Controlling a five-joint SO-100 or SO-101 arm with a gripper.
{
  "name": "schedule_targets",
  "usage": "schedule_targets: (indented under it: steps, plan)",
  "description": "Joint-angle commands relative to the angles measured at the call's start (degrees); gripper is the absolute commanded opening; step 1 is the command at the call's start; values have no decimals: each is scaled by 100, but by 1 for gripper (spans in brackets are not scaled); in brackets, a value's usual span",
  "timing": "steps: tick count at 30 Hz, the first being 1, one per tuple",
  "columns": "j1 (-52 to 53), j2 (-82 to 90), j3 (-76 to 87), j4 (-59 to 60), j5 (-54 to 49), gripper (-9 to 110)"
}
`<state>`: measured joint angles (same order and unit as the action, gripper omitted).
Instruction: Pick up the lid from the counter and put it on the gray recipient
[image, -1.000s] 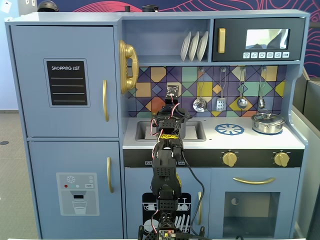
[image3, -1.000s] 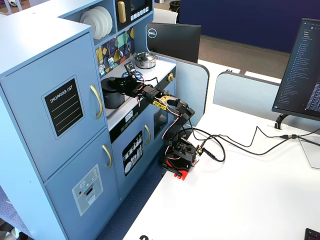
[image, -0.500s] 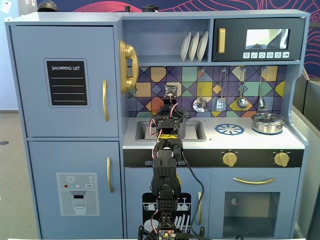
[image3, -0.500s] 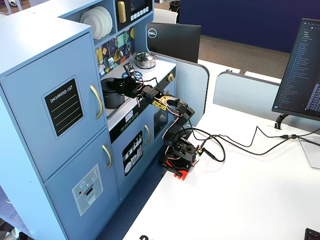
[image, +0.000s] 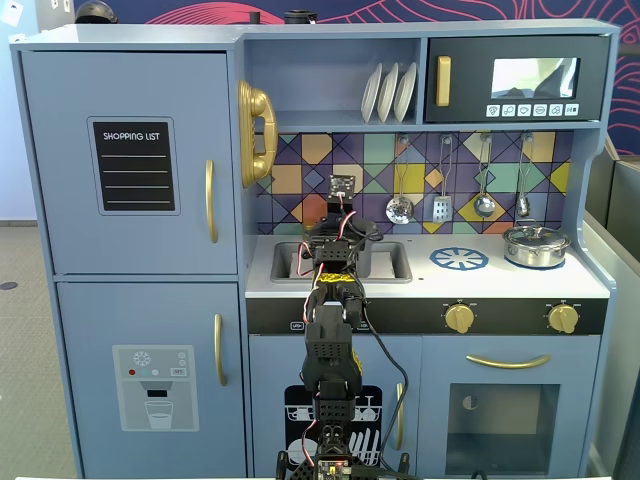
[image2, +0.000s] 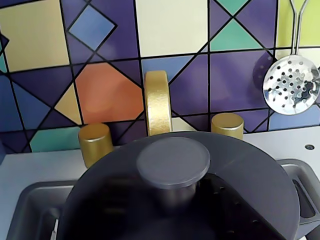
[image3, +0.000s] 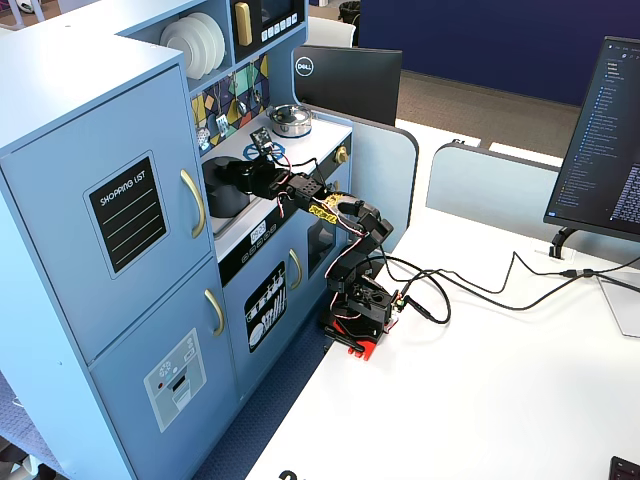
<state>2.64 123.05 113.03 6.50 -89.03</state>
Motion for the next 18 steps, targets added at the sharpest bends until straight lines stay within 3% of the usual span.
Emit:
schedule_targets:
  steps: [1, 13, 18]
  plan:
    - [97, 220, -70, -290, 158, 42]
    - [492, 712, -18, -202, 132, 43]
    - [167, 1811, 114, 1002, 246, 36]
